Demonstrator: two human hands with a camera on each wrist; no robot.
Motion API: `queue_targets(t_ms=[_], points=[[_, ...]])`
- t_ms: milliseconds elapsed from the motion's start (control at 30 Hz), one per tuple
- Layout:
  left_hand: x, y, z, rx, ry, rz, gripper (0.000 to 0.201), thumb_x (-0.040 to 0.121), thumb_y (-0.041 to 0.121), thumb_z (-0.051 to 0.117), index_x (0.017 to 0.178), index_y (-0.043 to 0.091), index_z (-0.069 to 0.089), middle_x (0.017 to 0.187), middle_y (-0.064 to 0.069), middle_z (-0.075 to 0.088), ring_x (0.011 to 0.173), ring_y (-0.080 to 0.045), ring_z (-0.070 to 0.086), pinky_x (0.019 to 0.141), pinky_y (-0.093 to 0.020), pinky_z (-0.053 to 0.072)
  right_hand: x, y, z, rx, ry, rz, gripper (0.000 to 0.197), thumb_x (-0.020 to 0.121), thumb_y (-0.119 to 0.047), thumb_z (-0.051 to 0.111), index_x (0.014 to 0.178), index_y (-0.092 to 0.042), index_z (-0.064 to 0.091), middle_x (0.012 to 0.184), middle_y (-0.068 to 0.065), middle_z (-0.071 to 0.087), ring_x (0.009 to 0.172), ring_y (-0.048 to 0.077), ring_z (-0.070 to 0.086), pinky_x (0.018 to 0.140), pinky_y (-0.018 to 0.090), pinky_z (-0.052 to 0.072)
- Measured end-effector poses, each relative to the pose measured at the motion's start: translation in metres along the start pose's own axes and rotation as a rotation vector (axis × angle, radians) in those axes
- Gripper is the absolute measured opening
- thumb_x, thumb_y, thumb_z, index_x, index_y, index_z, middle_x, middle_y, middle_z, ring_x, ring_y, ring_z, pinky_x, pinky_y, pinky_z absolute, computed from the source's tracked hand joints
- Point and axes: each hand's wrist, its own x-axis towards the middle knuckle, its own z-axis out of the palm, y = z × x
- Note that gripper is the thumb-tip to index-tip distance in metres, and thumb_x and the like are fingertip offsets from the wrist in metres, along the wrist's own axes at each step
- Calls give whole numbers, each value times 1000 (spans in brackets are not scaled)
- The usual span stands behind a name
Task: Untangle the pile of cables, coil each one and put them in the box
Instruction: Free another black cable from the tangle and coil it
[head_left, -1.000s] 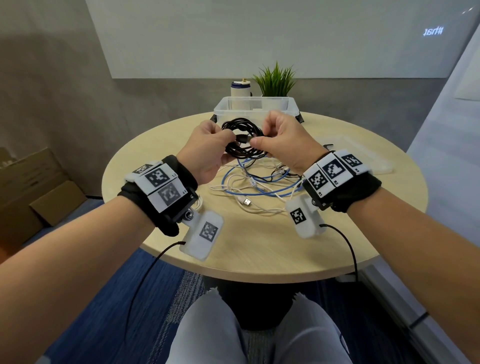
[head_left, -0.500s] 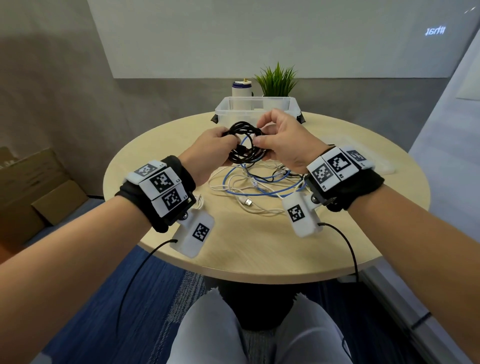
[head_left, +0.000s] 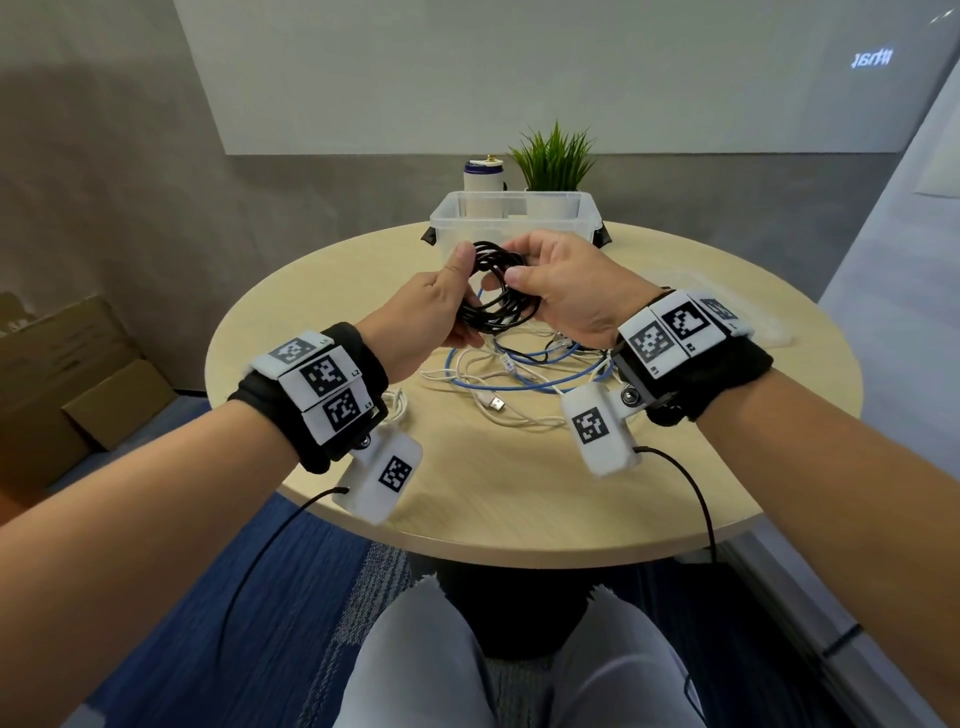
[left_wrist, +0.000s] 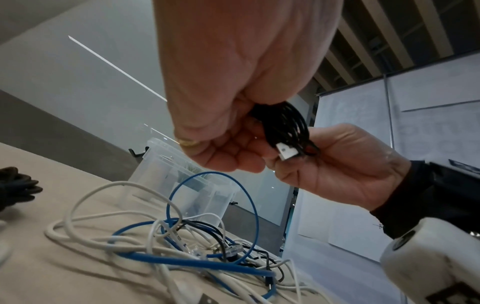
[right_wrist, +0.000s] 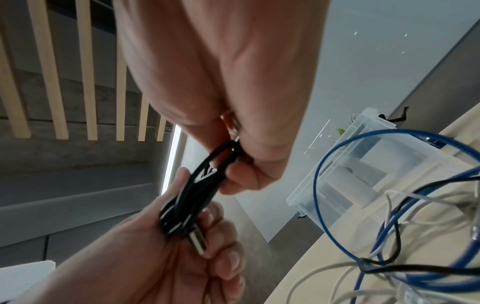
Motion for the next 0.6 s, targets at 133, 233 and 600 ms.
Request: queue_targets(t_ms=[133,233,600], points=[[0,-2,-4,16,-74,-65,55,99,53,22,73,14,50,62,-1,64,65,-19,61,65,-31,36,-1,-1,0,1,-15,38,24,97,8,37,95,-12,50,74,8,53,63,13,53,64,26,47],[-2,1,-6,-63,-111,-112,43,100,43,29,72,20,52,63,9,61,65,-10,60,72,-34,31,-1,-1,0,-10,-22,67,27,97,9,34,94,-12,52,71,7,48,62,13,46,59,24,44],[-2,-1,4,-328,-70,-70,34,100,41,37,86,12,46,57,5,39,55,-9,42,59,-21,46,-9,-2,2,-36,-92,28,37,98,6,36,131,-2,50,77,6,47,70,10,44,68,22,41]])
